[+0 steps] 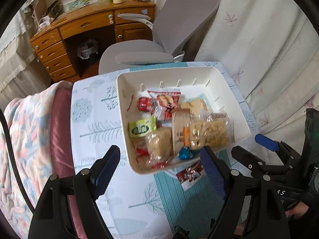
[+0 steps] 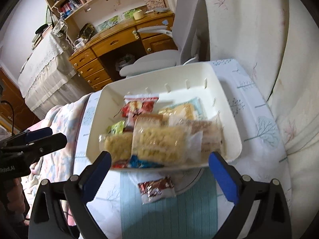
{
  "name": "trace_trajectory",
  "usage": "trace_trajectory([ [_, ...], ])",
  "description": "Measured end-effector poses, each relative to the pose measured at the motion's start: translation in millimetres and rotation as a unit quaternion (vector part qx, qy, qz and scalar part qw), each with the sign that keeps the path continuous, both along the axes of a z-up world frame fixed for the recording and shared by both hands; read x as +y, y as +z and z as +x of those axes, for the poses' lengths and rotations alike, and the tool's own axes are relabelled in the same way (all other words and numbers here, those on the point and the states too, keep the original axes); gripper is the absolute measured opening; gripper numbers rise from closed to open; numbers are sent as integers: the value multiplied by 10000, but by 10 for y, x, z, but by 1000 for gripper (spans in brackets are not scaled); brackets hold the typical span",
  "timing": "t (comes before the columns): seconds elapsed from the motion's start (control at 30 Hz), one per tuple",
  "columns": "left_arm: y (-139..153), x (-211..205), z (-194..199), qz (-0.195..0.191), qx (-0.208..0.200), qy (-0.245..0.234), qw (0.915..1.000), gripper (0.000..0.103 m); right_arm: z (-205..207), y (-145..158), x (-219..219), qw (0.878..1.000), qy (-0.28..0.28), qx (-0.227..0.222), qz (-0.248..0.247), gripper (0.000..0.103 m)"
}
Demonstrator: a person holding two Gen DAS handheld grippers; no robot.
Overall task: Organize snacks
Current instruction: 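Grasp the brown wrapped candy on the table with the right tool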
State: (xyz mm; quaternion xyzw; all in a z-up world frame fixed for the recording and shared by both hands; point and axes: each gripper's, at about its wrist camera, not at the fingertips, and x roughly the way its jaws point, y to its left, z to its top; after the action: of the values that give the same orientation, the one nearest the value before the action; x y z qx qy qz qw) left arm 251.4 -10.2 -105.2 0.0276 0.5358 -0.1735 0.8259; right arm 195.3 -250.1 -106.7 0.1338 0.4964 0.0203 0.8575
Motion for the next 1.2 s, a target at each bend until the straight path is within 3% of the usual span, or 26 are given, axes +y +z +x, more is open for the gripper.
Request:
trace_trajectory([
  [0.13, -29, 118, -177, -32, 63, 303, 9995, 81, -47, -124, 59, 9992, 209, 287, 173, 99],
  [0.3, -126, 257, -440, 48, 279, 751, 9968, 81, -98, -439, 156, 9968, 427, 673, -38, 99],
  [0.77, -605, 494, -962, 634, 951, 1772, 9775, 81, -90, -1293, 350, 9853, 1113, 1111, -662, 92],
  [1.2, -732, 458, -1024, 1097, 1215, 1834, 9693, 81, 6, -1454, 500, 9768, 1506, 1152, -992, 64],
])
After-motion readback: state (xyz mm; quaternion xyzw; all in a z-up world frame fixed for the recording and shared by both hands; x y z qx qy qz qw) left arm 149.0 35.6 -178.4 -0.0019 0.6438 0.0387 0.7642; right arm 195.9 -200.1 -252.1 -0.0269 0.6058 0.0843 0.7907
